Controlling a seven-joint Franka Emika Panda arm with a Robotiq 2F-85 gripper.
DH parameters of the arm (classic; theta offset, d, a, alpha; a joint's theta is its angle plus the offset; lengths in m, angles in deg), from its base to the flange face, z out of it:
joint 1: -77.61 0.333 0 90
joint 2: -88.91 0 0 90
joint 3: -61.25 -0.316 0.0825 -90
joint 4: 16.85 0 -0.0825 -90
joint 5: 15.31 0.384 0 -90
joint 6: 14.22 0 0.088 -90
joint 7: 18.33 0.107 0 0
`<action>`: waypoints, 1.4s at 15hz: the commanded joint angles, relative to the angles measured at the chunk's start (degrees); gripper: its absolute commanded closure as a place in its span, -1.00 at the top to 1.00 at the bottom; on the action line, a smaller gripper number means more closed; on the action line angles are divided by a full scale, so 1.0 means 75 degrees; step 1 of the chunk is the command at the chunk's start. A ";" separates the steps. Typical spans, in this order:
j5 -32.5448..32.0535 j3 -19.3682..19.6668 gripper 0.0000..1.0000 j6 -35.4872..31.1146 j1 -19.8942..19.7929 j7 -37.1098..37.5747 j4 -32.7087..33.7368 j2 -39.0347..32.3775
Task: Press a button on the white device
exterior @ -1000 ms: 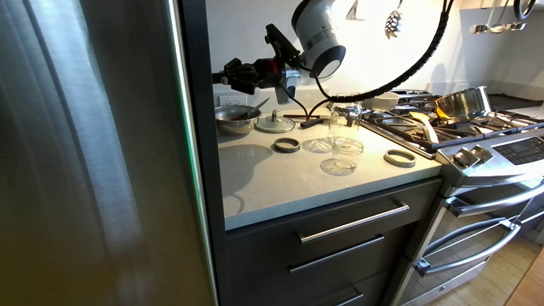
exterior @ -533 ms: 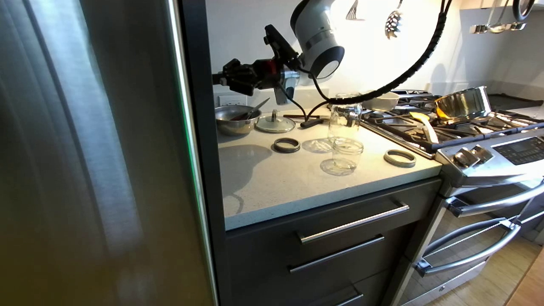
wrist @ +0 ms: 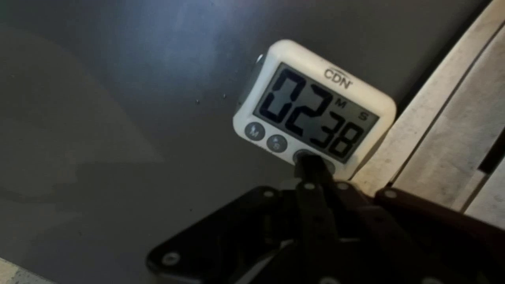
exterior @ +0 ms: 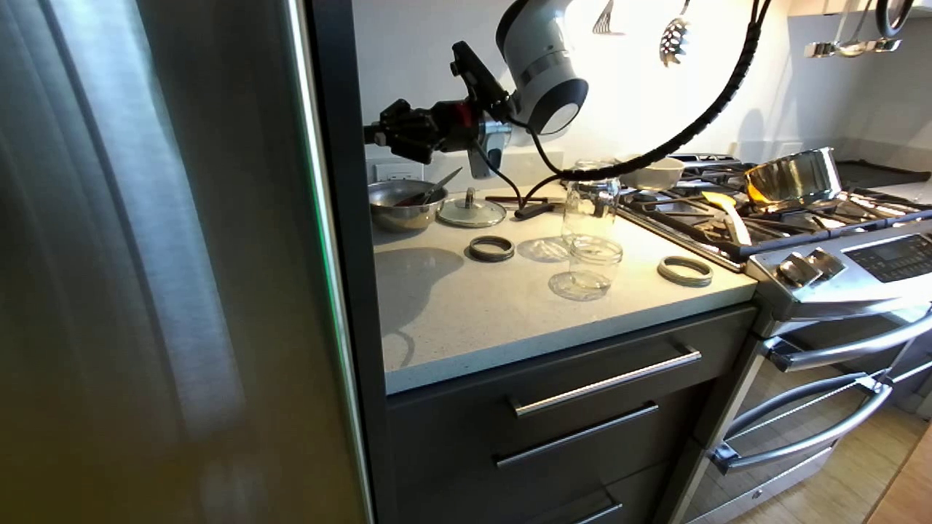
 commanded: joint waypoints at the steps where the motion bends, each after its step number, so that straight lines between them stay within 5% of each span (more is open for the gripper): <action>1: 0.0204 -0.0115 -1.00 -0.0127 -0.0034 -0.0083 0.0171 -0.0166; 21: 0.0007 0.0013 -1.00 -0.0049 -0.0102 0.0017 0.0036 -0.0009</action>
